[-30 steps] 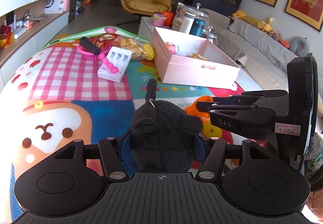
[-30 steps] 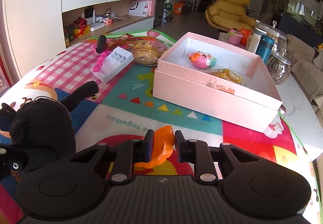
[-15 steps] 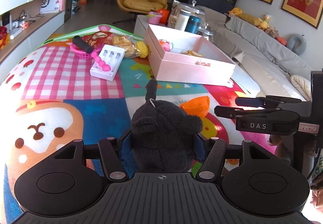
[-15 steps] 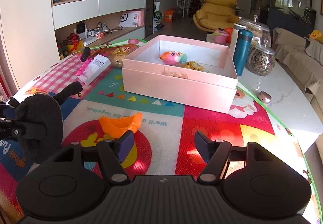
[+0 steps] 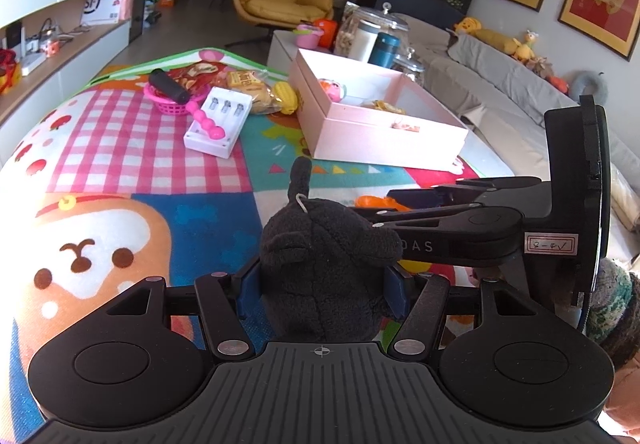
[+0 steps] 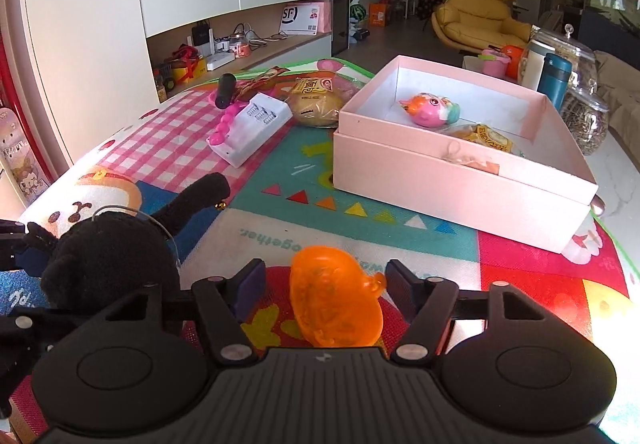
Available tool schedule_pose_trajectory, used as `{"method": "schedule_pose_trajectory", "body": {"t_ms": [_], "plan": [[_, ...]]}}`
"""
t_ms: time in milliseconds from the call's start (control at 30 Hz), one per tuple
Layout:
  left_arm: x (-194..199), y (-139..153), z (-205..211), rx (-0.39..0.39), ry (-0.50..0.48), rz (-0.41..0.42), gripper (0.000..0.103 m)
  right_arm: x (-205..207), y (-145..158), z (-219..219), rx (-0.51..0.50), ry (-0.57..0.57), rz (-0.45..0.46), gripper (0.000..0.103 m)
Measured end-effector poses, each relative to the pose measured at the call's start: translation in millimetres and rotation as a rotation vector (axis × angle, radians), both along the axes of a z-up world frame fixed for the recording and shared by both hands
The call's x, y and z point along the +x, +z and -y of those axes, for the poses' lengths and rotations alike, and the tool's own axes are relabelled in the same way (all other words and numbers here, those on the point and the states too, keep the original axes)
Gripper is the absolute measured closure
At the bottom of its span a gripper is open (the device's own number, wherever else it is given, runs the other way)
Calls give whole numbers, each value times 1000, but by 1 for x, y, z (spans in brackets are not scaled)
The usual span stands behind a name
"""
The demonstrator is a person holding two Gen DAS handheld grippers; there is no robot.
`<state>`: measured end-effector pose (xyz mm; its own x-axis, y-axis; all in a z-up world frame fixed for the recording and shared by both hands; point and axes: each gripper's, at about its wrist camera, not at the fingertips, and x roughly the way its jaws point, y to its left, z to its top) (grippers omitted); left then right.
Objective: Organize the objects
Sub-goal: 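Grasp the orange plastic cup with the right gripper while the left gripper holds the plush, then lower the plush and orange cup into the pink box and open both grippers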
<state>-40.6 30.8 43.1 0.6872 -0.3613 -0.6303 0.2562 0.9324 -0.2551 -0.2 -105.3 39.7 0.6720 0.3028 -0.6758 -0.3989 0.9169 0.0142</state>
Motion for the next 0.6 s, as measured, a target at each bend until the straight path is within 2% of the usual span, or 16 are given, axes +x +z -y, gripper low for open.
{"method": "schedule_pose_trajectory", "body": {"t_ms": [167,333,467,600], "plan": [[0,0,0,4,-2,2,37,-8,3,4,-41,-11,27,52],[-1,7,5,8,-1,29,38,-30,16,32,-67,-46,32,52],[14,39,22,-7,-68,94,38,-48,35,69,-75,-107,62,52],[56,81,55,-10,-148,178,38,-57,57,104,-26,-184,91,52]]}}
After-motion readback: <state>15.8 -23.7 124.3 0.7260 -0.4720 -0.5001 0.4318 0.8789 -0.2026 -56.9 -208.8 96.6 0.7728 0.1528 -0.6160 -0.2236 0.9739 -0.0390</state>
